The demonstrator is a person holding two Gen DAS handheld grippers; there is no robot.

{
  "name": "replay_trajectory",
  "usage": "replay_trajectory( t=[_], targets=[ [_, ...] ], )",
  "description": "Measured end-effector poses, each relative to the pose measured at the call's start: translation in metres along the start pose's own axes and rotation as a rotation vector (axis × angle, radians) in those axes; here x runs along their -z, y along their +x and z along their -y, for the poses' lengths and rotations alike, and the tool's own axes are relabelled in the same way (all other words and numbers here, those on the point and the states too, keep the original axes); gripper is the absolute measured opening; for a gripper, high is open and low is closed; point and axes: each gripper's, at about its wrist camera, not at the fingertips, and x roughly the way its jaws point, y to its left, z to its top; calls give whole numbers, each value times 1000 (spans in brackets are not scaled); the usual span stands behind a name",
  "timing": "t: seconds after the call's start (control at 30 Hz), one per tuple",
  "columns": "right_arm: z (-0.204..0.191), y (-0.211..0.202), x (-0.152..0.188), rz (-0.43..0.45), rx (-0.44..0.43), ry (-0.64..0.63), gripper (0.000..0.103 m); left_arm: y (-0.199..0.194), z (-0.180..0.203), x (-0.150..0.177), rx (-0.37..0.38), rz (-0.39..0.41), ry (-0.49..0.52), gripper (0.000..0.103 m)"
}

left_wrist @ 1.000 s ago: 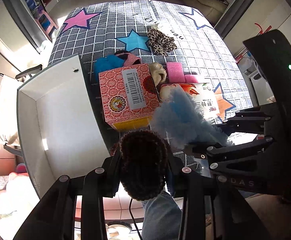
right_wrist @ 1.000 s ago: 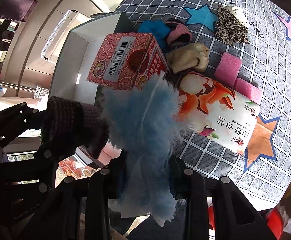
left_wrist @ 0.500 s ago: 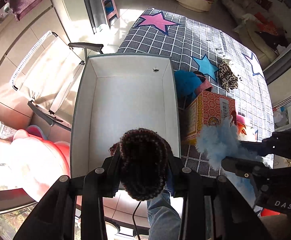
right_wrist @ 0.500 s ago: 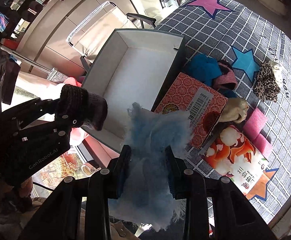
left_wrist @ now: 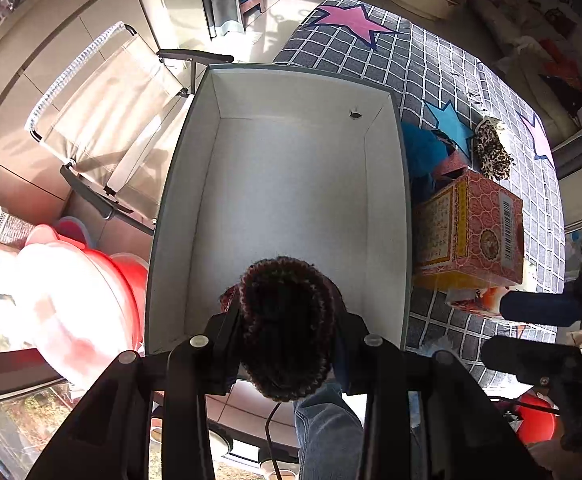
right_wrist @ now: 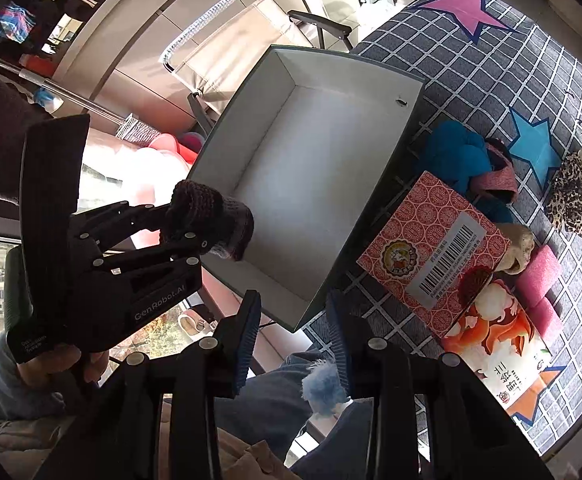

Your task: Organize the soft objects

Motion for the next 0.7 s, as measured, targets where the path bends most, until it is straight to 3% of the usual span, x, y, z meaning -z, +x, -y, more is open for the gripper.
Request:
replay_trajectory(
  t=[0.03,0.1,0.27,0.43,0.57,0.7],
  targets=[
    [2,3,9,-20,-6,-7,56,0,1,1,-2,0,7,40],
    [7,15,30,-87,-4,-14,76,2,1,0,-3,-1,22,40],
    [37,63,77,-216,-35,89,76,15,7,0,0,-20,69,40],
    [69,125,120,-321,56,164,76,24,19,10,17,-34,110,40],
    [82,119,139,-271,60,251,76,25,26,20,21,-45,128,40],
    [88,89,125,-200,69,245,76,18,21,18,-2,-37,86,40]
  ],
)
